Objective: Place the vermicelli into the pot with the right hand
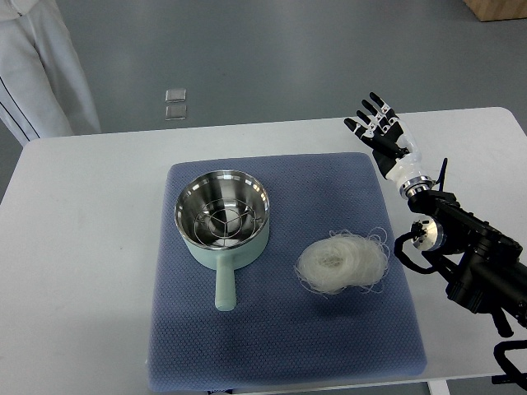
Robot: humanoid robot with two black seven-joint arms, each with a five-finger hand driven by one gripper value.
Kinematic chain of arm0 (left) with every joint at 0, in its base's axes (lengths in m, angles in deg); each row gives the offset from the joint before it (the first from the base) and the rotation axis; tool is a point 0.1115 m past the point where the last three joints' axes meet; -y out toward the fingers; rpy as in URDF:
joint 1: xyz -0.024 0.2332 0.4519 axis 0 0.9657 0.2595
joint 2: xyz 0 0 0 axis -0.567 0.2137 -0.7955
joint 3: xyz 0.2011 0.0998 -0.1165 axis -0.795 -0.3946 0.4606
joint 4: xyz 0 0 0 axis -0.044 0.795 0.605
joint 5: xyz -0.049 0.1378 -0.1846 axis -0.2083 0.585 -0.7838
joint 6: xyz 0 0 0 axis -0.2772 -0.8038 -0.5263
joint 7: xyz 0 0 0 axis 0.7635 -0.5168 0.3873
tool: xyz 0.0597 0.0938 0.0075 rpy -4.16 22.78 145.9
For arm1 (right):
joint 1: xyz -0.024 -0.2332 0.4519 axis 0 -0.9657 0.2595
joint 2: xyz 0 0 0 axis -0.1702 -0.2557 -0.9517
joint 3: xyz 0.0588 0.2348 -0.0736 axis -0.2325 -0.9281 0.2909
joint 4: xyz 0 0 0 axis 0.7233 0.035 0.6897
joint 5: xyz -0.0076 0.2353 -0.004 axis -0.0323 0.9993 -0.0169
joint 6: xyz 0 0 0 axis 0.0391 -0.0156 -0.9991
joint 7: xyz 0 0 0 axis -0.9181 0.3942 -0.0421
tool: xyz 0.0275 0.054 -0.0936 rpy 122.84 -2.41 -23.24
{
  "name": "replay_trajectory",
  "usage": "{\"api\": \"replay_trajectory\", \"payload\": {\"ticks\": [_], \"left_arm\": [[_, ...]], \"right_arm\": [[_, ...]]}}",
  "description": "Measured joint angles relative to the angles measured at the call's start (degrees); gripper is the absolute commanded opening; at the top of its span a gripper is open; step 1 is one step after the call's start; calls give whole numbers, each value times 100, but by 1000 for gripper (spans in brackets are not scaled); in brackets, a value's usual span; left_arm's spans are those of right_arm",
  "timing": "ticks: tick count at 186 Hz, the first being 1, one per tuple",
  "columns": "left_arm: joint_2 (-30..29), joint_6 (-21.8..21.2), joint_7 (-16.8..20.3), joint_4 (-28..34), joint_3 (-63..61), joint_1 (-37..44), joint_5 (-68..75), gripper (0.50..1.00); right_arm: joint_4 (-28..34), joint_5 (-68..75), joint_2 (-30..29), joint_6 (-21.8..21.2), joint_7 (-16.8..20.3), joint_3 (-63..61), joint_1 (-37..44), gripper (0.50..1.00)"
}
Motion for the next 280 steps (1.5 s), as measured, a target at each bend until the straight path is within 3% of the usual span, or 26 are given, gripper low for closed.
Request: {"api": "replay_trajectory", "payload": {"ticks": [227, 280], "left_arm": [[0, -9, -1, 5, -10, -69, -1, 1000], [0, -9, 0, 6, -16, -70, -1, 1000]], "right_arm": [[-33, -30, 74, -3, 3, 16, 89, 928], [74, -253, 363, -25, 8, 114, 344, 928]]}}
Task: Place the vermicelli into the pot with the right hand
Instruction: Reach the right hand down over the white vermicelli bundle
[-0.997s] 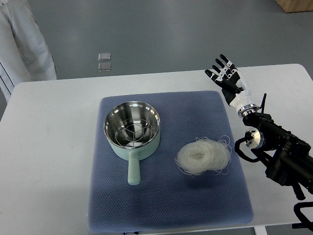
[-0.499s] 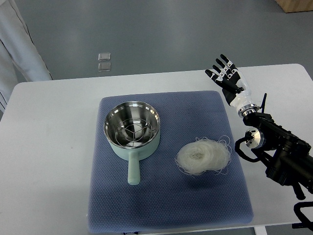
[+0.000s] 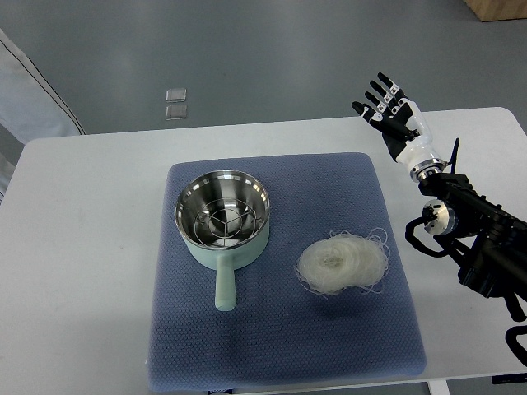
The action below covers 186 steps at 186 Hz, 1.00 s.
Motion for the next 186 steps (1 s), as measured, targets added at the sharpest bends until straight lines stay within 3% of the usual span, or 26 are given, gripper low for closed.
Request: {"api": "replay_trajectory", "payload": {"ticks": [41, 72, 120, 169, 186], "left_arm": [[0, 0, 0, -4, 7, 2, 0, 1000], [0, 0, 0, -5, 7, 2, 0, 1000], [0, 0, 0, -5, 8, 0, 0, 1000], [0, 0, 0, -5, 8, 1, 0, 1000], [0, 0, 0, -5, 8, 0, 0, 1000]], "right_arm": [[375, -1674, 520, -40, 20, 146, 61, 928], [1080, -3318, 1380, -236, 16, 584, 65, 928], [2447, -5361, 2862, -1354, -28, 1182, 404, 928], [3524, -6303, 3403, -2604, -41, 1256, 506, 928], [3789, -6518, 3423, -2813, -41, 1270, 506, 928]]}}
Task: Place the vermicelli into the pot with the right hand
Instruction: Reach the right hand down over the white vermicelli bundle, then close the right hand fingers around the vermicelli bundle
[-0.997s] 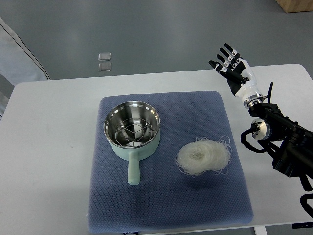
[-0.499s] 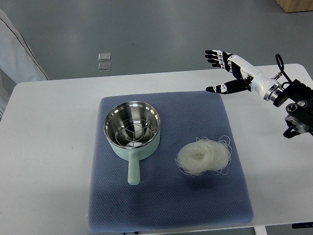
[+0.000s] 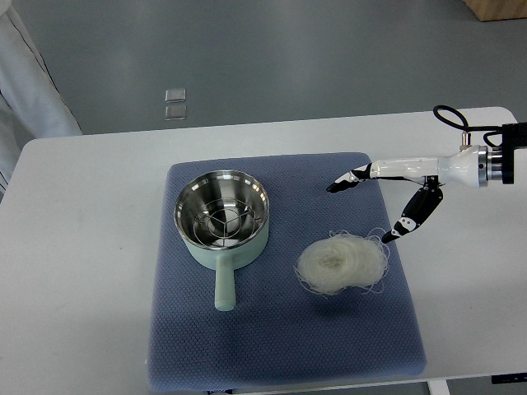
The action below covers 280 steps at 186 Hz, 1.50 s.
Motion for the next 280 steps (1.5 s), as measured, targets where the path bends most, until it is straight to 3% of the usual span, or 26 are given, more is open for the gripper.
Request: {"api": "replay_trajectory", "payload": {"ticks": [38, 115, 225, 244, 261, 280], "left_arm": [[0, 0, 0, 0, 0, 0, 0, 1000], [0, 0, 0, 0, -1, 0, 1, 1000], [0, 0, 0, 1, -1, 0, 1, 1000], [0, 0, 0, 1, -1, 0, 1, 1000], [0, 0, 0, 1, -1, 0, 1, 1000], [0, 0, 0, 1, -1, 0, 1, 1000]], "right_arm": [[161, -732, -240, -41, 68, 275, -44, 926], [109, -1290, -413, 1007, 145, 667, -139, 924], [-132, -1599, -818, 1482, 346, 814, -445, 913], [-141, -1600, -883, 1491, 359, 814, -445, 897], [-144, -1598, -919, 1492, 361, 813, -444, 830], [-144, -1592, -965, 1492, 361, 806, -439, 801]]}}
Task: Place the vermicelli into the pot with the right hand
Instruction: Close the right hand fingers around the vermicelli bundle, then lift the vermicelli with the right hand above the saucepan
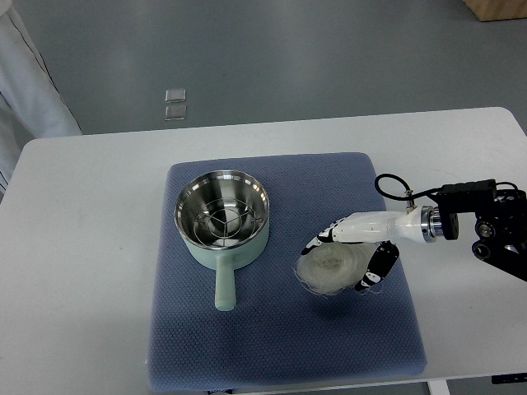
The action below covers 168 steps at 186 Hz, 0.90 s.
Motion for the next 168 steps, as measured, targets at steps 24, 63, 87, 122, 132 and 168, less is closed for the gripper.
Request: {"api": "replay_trajectory", "payload": {"ticks": [24, 63, 87, 122, 132, 168], "left_arm": [[0, 0, 0, 0, 0, 0, 0, 1000], [0, 0, 0, 0, 0, 0, 0, 1000], [0, 0, 0, 0, 0, 0, -1, 1000], [0, 0, 0, 0, 0, 0, -1, 1000], [0, 0, 0, 0, 0, 0, -1, 1000], [0, 0, 0, 0, 0, 0, -1, 1000]], "right_arm": [[0, 6, -38, -2, 0, -1, 1, 756], [-43, 3, -44, -15, -2, -2, 13, 582], [-67, 7, -44, -17, -8, -9, 34, 500], [-78, 105, -44, -1, -42, -113, 68, 500], [-79, 151, -33, 6, -51, -215, 80, 500], [-79, 492, 13, -74, -59, -685, 114, 500]]}}
